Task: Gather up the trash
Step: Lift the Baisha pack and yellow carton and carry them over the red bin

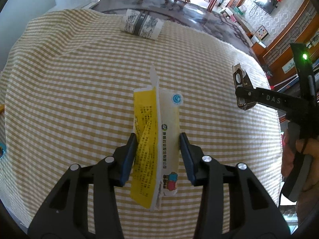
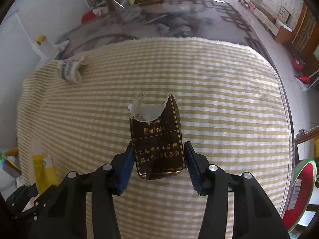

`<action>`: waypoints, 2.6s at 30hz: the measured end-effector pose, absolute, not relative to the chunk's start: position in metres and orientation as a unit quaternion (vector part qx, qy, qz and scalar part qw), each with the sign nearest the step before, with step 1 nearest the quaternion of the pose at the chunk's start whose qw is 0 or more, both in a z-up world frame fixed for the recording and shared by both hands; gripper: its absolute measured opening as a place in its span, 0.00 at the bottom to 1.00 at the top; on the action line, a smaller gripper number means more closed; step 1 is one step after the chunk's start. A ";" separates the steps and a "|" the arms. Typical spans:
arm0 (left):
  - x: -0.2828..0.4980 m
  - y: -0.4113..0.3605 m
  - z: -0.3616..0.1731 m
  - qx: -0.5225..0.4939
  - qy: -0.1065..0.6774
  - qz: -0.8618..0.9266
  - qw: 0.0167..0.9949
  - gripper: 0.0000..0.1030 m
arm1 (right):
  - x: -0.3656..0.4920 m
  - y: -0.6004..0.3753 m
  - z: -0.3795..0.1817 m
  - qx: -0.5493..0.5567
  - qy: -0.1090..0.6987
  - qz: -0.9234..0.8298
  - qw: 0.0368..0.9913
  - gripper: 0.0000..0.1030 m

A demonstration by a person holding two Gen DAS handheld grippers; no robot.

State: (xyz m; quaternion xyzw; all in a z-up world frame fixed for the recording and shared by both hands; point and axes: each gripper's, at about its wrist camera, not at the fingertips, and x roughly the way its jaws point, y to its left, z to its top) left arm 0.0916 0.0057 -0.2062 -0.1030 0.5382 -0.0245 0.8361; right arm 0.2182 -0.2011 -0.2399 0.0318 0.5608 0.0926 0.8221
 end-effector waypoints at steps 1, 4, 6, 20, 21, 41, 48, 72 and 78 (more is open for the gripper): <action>0.091 0.005 -0.204 -0.103 0.536 -0.025 0.838 0.41 | 0.215 -0.201 -0.237 0.031 0.559 0.098 0.822 0.46; 0.092 0.002 -0.201 -0.103 0.534 -0.027 0.839 0.41 | 0.208 -0.198 -0.233 0.027 0.557 0.104 0.823 0.46; 0.090 0.001 -0.198 -0.103 0.532 -0.028 0.840 0.41 | 0.201 -0.198 -0.229 0.029 0.557 0.110 0.823 0.46; 0.079 -0.014 -0.185 -0.093 0.520 -0.037 0.848 0.41 | 0.154 -0.203 -0.209 0.061 0.545 0.131 0.826 0.46; 0.077 -0.016 -0.184 -0.092 0.519 -0.037 0.849 0.41 | 0.150 -0.204 -0.207 0.063 0.544 0.131 0.826 0.46; 0.081 -0.060 -0.173 -0.069 0.516 -0.084 0.850 0.41 | 0.094 -0.257 -0.178 0.138 0.509 0.091 0.845 0.47; 0.082 -0.072 -0.173 -0.063 0.518 -0.094 0.848 0.41 | 0.085 -0.281 -0.184 0.157 0.513 0.063 0.842 0.47; 0.083 -0.149 -0.170 -0.032 0.518 -0.131 0.845 0.41 | 0.059 -0.355 -0.172 0.192 0.485 0.023 0.853 0.47; 0.080 -0.180 -0.164 -0.025 0.514 -0.146 0.845 0.41 | 0.050 -0.382 -0.167 0.199 0.476 0.013 0.857 0.47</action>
